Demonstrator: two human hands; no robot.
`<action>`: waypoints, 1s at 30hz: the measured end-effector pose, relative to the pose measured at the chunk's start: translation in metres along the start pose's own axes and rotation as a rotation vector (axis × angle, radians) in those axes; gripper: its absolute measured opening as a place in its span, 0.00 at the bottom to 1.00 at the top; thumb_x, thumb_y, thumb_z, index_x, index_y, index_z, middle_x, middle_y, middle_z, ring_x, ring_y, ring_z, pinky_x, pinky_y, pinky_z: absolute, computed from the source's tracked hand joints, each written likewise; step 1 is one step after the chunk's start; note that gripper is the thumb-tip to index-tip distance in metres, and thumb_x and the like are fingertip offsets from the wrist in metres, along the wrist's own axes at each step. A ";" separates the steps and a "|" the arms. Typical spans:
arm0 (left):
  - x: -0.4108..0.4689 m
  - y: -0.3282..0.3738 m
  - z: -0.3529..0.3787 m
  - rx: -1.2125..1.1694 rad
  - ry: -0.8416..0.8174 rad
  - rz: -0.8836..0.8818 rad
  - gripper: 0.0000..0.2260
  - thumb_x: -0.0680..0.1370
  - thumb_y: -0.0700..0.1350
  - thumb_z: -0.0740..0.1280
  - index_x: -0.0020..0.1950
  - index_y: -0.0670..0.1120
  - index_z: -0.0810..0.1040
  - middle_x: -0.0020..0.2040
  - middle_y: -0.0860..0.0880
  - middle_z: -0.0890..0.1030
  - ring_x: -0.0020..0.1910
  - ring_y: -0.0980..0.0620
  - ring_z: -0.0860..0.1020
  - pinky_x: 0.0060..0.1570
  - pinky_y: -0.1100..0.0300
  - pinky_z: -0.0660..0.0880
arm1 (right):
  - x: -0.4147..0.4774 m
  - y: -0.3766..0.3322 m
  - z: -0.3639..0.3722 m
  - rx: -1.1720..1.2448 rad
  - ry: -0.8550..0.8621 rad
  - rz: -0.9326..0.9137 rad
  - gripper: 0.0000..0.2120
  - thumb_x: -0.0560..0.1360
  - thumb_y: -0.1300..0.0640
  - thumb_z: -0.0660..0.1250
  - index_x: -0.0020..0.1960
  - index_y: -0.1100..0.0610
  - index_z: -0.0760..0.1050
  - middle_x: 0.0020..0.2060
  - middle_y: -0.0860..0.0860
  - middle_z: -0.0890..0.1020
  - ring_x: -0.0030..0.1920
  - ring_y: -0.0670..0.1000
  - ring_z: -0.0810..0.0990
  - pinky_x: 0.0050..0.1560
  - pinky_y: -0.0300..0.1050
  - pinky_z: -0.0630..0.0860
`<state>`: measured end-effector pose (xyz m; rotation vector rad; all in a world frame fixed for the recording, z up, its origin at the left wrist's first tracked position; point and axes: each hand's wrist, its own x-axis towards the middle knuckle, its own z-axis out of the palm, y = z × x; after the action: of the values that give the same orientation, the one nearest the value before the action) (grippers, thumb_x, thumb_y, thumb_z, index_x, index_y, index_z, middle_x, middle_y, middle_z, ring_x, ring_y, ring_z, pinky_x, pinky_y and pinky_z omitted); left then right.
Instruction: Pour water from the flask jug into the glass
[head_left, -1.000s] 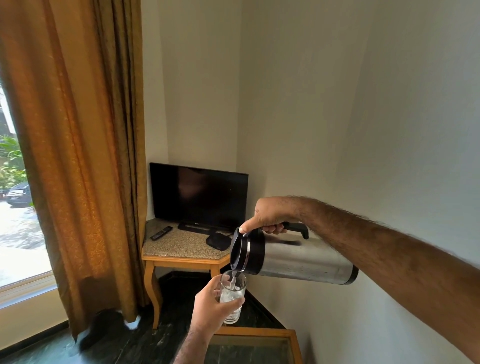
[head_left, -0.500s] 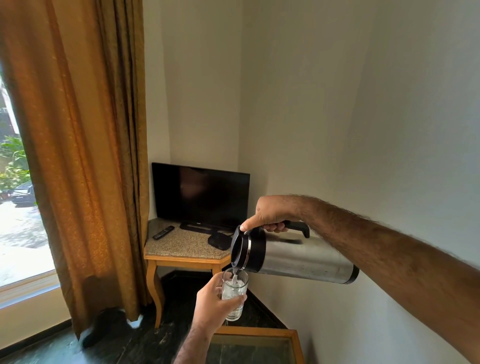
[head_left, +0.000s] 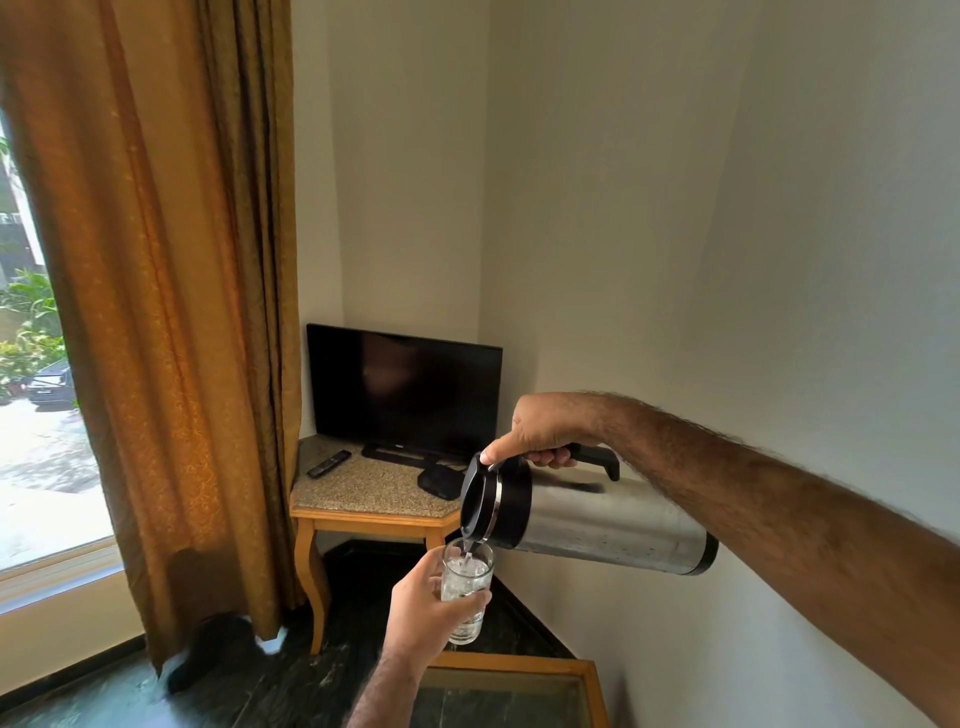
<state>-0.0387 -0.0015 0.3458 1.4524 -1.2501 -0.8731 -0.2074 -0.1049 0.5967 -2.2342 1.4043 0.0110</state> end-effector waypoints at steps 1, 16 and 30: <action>0.000 0.000 0.000 0.006 0.000 0.001 0.22 0.67 0.42 0.83 0.58 0.53 0.83 0.47 0.57 0.87 0.45 0.77 0.79 0.32 0.81 0.73 | 0.000 0.001 0.001 0.002 -0.001 0.000 0.25 0.72 0.36 0.75 0.30 0.56 0.76 0.21 0.47 0.76 0.20 0.46 0.72 0.24 0.37 0.71; 0.002 -0.002 0.001 0.046 0.010 0.012 0.23 0.67 0.45 0.83 0.60 0.55 0.81 0.51 0.56 0.86 0.45 0.68 0.83 0.33 0.77 0.76 | 0.007 0.008 0.003 -0.024 -0.009 0.006 0.26 0.73 0.35 0.73 0.31 0.56 0.76 0.21 0.47 0.76 0.21 0.46 0.72 0.27 0.39 0.72; 0.007 -0.006 0.002 0.051 -0.002 0.004 0.24 0.67 0.45 0.84 0.57 0.60 0.79 0.50 0.58 0.85 0.46 0.79 0.78 0.32 0.80 0.74 | 0.019 0.018 0.007 0.001 -0.012 0.004 0.26 0.71 0.34 0.74 0.31 0.56 0.76 0.21 0.47 0.76 0.20 0.46 0.73 0.25 0.37 0.72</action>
<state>-0.0371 -0.0089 0.3398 1.4891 -1.2846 -0.8460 -0.2120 -0.1237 0.5781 -2.2267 1.4023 0.0258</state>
